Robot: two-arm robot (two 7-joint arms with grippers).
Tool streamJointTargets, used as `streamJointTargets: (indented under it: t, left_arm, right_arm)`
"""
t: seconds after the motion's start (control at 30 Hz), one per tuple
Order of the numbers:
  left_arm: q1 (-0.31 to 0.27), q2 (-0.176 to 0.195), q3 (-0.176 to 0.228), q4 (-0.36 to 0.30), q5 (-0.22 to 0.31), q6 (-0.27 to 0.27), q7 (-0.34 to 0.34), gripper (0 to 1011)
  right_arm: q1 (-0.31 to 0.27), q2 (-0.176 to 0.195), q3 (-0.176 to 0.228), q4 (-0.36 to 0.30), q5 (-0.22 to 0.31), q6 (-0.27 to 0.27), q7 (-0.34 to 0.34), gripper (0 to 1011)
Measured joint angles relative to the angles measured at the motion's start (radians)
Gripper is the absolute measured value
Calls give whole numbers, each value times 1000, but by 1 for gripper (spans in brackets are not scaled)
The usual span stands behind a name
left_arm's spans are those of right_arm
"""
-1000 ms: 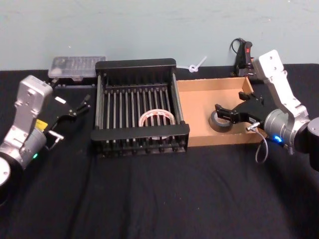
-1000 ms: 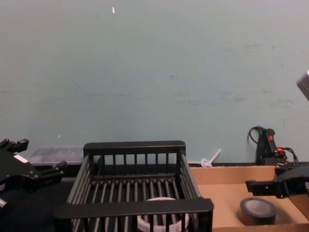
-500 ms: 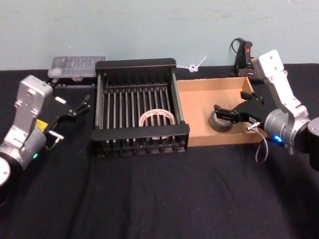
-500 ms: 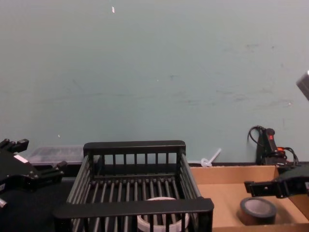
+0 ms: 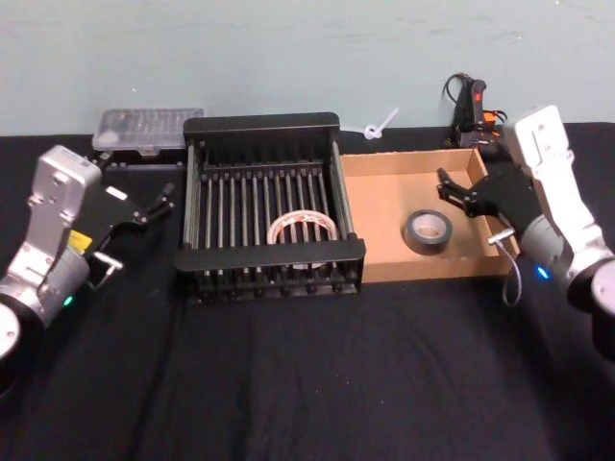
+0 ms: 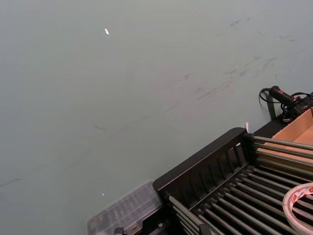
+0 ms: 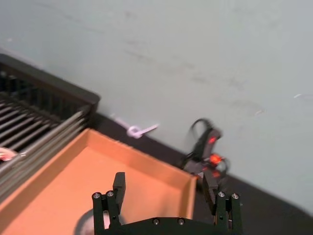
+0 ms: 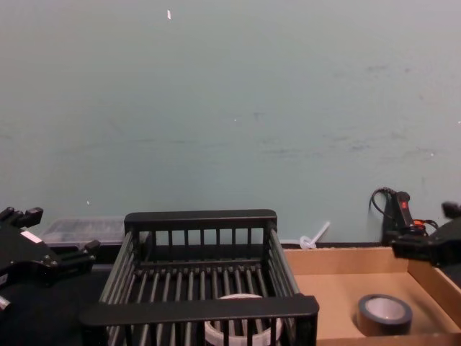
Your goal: Pick up the white tape and place it into the black box , Pick up the silver tape and place it into the brown box.
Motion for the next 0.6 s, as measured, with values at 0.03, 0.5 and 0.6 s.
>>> streamJointTargets:
  t: [0.03, 0.5, 0.6]
  left_arm:
    - [0, 0, 0, 0, 0, 0, 0, 1001]
    - [0, 0, 0, 0, 0, 0, 0, 1001]
    - [0, 0, 0, 0, 0, 0, 0, 1001]
  right_arm:
    - [-13, -2, -1, 0, -33, -41, -35, 1002]
    - [-80, -31, 25, 30, -130, -173, -134, 1002]
    - [-85, -36, 33, 33, -132, -173, -129, 1002]
